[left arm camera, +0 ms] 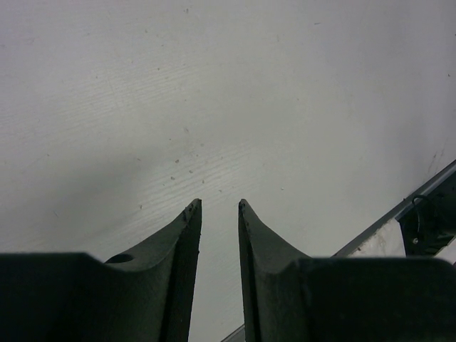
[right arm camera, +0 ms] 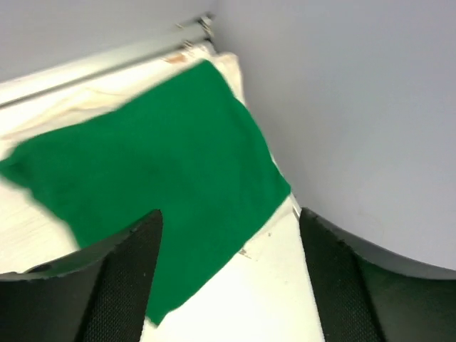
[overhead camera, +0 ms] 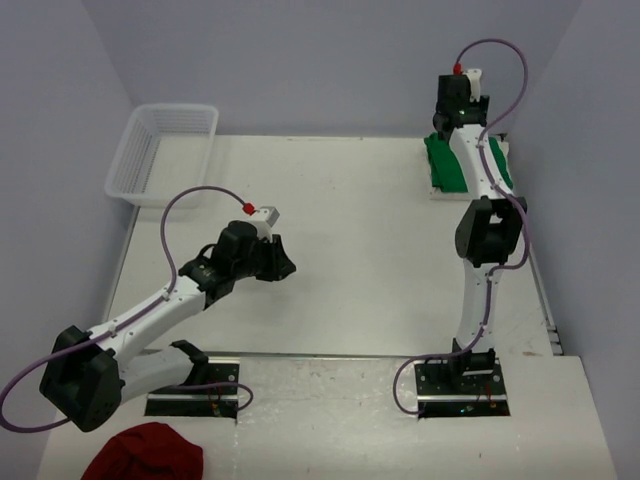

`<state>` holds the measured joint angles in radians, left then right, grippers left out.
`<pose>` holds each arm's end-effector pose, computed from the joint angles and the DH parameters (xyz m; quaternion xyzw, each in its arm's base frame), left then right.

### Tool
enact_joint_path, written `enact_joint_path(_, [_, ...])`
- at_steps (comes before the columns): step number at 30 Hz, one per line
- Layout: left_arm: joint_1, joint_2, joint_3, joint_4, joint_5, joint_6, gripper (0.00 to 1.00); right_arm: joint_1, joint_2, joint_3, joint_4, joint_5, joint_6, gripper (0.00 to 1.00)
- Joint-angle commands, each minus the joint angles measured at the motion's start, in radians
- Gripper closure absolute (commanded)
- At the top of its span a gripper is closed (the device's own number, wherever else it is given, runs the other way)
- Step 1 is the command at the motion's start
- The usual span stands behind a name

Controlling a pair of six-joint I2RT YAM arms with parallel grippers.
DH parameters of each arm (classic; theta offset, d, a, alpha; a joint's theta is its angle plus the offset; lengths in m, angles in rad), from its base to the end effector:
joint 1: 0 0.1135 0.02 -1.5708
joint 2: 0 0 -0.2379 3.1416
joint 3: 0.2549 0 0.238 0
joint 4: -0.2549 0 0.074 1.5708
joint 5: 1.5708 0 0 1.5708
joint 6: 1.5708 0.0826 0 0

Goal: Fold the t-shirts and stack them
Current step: Put the neatly folded tshirt into the corner of the board with the right arm

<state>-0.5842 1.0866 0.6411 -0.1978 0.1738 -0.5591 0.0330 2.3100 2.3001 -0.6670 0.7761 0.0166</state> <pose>0.2150 -0.1593 0.1858 0.0500 0.8904 -0.3064 0.3328 0.5164 -0.0408 0.2638 0.1567 0.8360 -0.3312 0.4084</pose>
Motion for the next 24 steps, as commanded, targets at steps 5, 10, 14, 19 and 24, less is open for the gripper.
enact_joint_path(5, [-0.016,0.061,0.023,0.037,-0.031,-0.028,0.71,0.035,-0.133,-0.016,-0.069,-0.396,0.124,1.00])
enact_joint_path(10, [-0.014,0.108,0.086,0.017,-0.074,-0.012,0.72,0.030,-0.115,-0.059,-0.088,-0.500,0.092,1.00])
enact_joint_path(14, [-0.031,0.121,0.115,0.015,-0.100,-0.019,0.73,0.027,-0.118,-0.117,-0.088,-0.567,0.103,1.00])
enact_joint_path(19, [-0.054,0.141,0.152,-0.017,-0.233,0.013,0.74,0.036,-0.367,-0.396,0.087,-0.727,0.189,1.00])
enact_joint_path(24, [-0.054,0.156,0.183,-0.072,-0.335,0.033,0.71,0.045,-0.506,-0.551,0.143,-0.768,0.215,1.00])
